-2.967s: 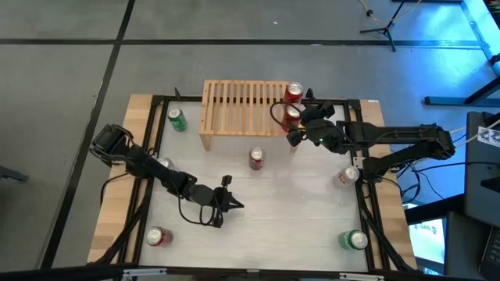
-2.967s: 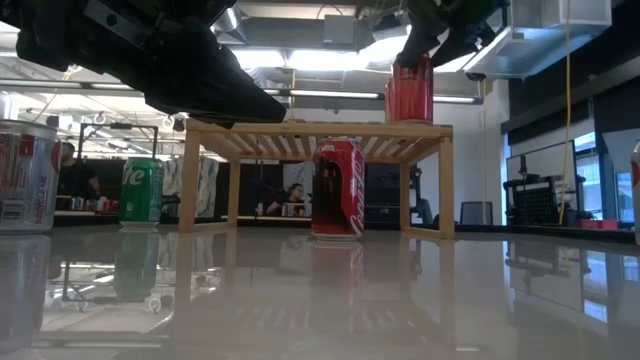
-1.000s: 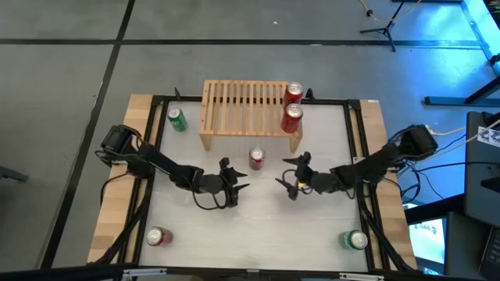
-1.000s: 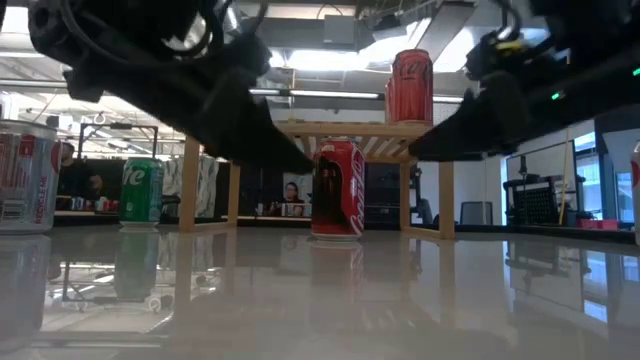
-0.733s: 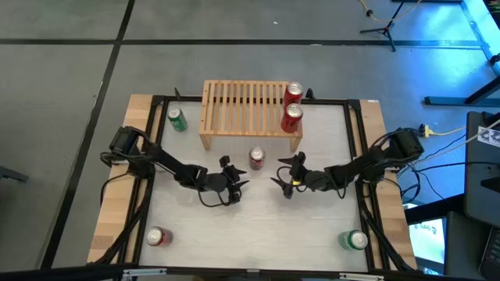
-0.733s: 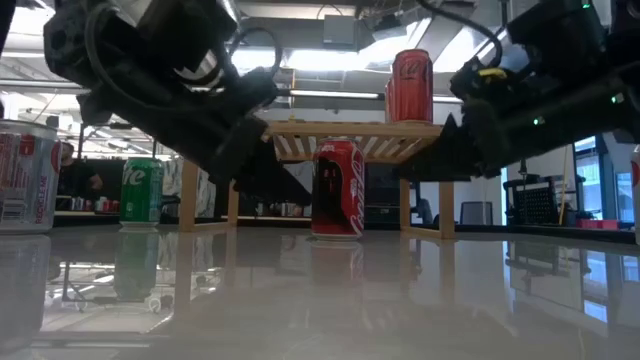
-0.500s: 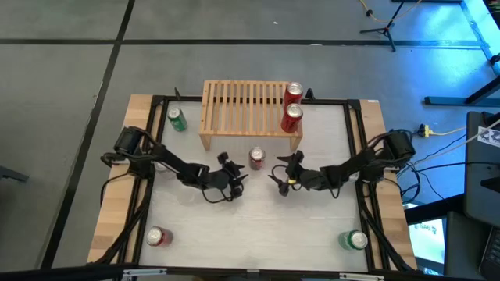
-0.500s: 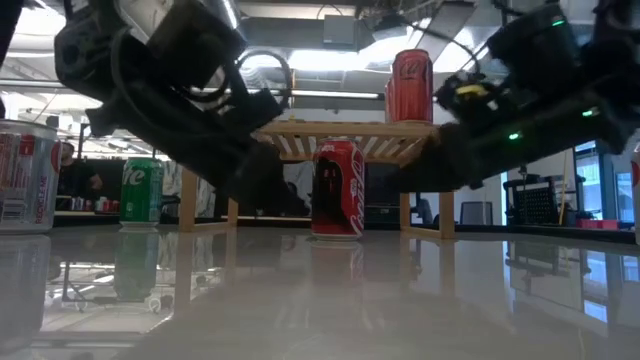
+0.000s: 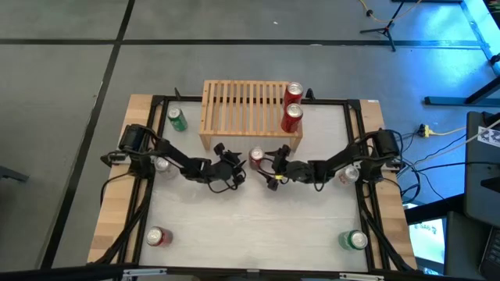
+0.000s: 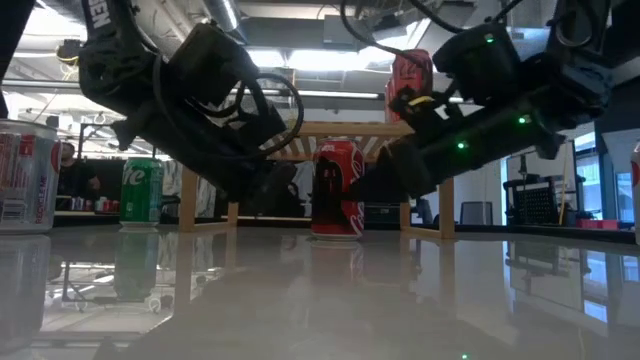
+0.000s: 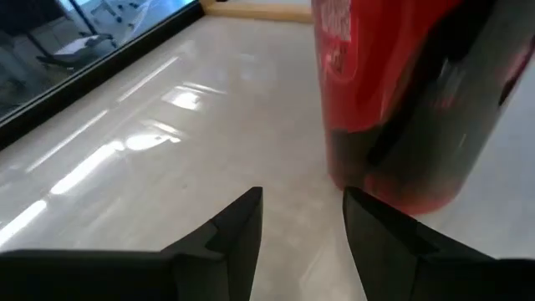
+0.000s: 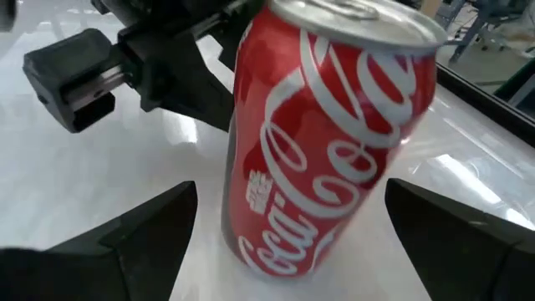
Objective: Place canned beverage on shelf
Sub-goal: Put the top red white soda can on the shelf
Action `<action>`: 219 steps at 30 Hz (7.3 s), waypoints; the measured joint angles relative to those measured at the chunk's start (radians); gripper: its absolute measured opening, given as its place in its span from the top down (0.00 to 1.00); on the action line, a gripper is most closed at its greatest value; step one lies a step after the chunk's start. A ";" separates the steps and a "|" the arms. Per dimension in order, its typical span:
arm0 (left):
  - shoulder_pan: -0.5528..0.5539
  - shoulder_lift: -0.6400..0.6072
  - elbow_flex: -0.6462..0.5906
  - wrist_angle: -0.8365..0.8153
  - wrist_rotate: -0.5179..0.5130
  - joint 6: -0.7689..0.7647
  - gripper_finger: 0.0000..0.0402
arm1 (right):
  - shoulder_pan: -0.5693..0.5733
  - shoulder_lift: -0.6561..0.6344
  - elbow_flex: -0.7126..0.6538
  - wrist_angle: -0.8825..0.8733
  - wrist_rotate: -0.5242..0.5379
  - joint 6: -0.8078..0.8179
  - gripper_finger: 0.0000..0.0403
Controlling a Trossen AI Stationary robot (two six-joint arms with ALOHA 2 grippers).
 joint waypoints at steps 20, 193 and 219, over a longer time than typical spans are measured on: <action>-0.052 -0.001 0.000 -0.001 0.209 -0.018 0.61 | 0.113 0.041 0.042 -0.034 0.003 0.039 0.05; -0.078 -0.220 0.527 -1.108 0.576 -0.114 0.03 | 0.194 0.041 0.152 -0.161 -0.209 0.114 0.05; -0.068 -0.215 0.550 -1.164 0.627 0.022 0.32 | 0.279 -0.107 0.151 -0.311 -0.191 0.073 0.05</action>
